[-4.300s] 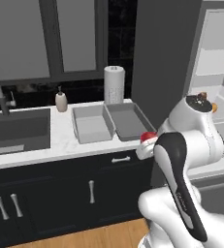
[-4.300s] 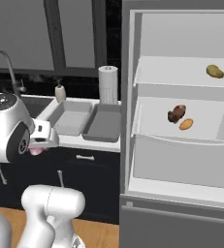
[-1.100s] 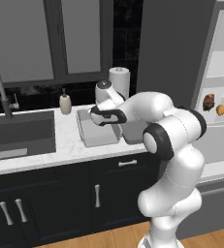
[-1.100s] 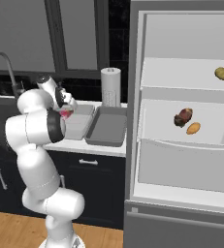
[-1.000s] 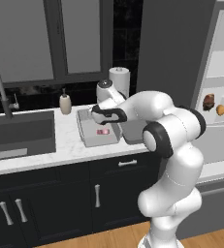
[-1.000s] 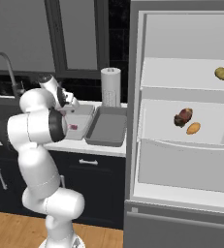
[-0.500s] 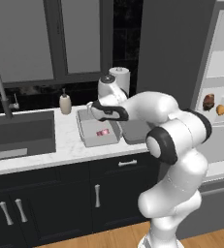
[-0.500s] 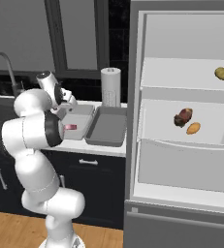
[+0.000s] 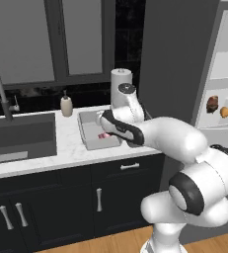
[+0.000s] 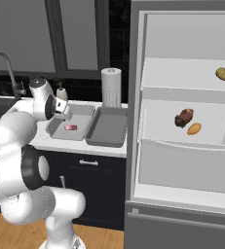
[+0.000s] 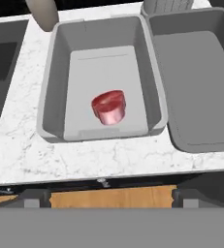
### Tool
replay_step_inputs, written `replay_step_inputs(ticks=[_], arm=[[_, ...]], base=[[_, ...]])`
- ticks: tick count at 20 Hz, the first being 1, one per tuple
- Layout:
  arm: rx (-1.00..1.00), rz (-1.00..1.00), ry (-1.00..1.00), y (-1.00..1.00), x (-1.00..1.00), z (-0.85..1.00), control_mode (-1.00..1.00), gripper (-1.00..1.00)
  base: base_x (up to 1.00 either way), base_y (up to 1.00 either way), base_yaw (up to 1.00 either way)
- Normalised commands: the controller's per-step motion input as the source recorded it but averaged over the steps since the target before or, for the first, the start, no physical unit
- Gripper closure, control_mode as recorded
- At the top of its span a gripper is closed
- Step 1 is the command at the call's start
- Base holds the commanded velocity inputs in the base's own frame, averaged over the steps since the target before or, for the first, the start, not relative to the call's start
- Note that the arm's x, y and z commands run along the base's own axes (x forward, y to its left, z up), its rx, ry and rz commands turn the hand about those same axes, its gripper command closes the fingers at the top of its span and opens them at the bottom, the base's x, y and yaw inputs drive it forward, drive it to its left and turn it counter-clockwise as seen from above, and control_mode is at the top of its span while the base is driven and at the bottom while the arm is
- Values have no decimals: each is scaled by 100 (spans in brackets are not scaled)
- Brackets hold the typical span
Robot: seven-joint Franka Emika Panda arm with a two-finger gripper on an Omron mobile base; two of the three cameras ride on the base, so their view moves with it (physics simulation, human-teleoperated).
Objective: Place one potato and one steak in each tupperware on the nearby counter, to pack two identical lunches.
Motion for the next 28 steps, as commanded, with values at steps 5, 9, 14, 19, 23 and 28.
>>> replay_step_inputs(ticks=[5,9,14,19,23,28], arm=[[11,7,8,-27,-100,38,-100,-100],[3,31,38,-9,-100,59,-100,-100],[-18,14,32,-3,-100,12,-100,-100],[-19,-2,16,-16,-88,21,-100,-100],[2,2,13,-38,-98,42,-100,-100],[5,8,3,-31,-93,55,-100,-100]], base=[[0,0,0],[0,0,0],[0,0,0],[0,0,0],[0,0,0],[0,0,0]])
